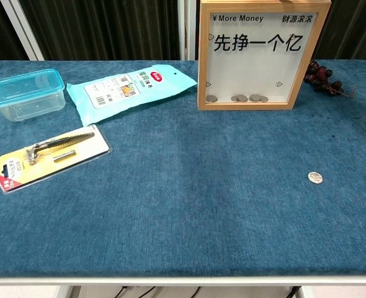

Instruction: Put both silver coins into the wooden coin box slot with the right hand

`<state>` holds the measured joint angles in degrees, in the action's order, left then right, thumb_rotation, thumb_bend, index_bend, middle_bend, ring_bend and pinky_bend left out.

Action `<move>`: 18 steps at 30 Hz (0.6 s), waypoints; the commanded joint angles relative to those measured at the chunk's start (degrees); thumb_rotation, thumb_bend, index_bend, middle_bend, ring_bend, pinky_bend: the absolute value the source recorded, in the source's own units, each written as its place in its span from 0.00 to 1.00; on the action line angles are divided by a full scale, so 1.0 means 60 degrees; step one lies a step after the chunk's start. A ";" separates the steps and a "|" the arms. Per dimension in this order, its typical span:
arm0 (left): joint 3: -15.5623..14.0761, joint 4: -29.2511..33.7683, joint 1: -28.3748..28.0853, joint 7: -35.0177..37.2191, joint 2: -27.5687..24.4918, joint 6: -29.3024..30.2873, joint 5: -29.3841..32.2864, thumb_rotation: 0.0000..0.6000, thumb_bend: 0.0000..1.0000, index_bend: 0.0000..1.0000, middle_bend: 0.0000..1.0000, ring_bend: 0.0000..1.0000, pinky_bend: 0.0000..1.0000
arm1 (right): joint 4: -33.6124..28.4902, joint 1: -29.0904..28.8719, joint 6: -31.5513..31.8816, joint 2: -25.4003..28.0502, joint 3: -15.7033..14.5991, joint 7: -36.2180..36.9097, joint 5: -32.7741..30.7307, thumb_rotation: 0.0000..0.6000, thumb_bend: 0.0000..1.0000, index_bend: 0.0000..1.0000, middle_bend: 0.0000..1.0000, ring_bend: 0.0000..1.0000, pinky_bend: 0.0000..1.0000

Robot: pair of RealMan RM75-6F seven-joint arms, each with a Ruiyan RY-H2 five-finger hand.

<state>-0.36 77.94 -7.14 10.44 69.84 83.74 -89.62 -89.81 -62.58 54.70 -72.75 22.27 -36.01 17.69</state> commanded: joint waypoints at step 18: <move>-0.0006 0.0147 -0.0013 -0.0093 -0.0110 -0.0157 0.0120 1.00 0.00 0.00 0.00 0.00 0.00 | 0.0205 -0.0288 0.0060 -0.0165 -0.0277 0.0095 -0.0298 1.00 0.46 0.82 0.06 0.00 0.00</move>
<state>-0.39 78.82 -7.22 9.88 69.17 82.79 -88.90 -88.58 -64.29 55.10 -73.74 20.64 -35.48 15.97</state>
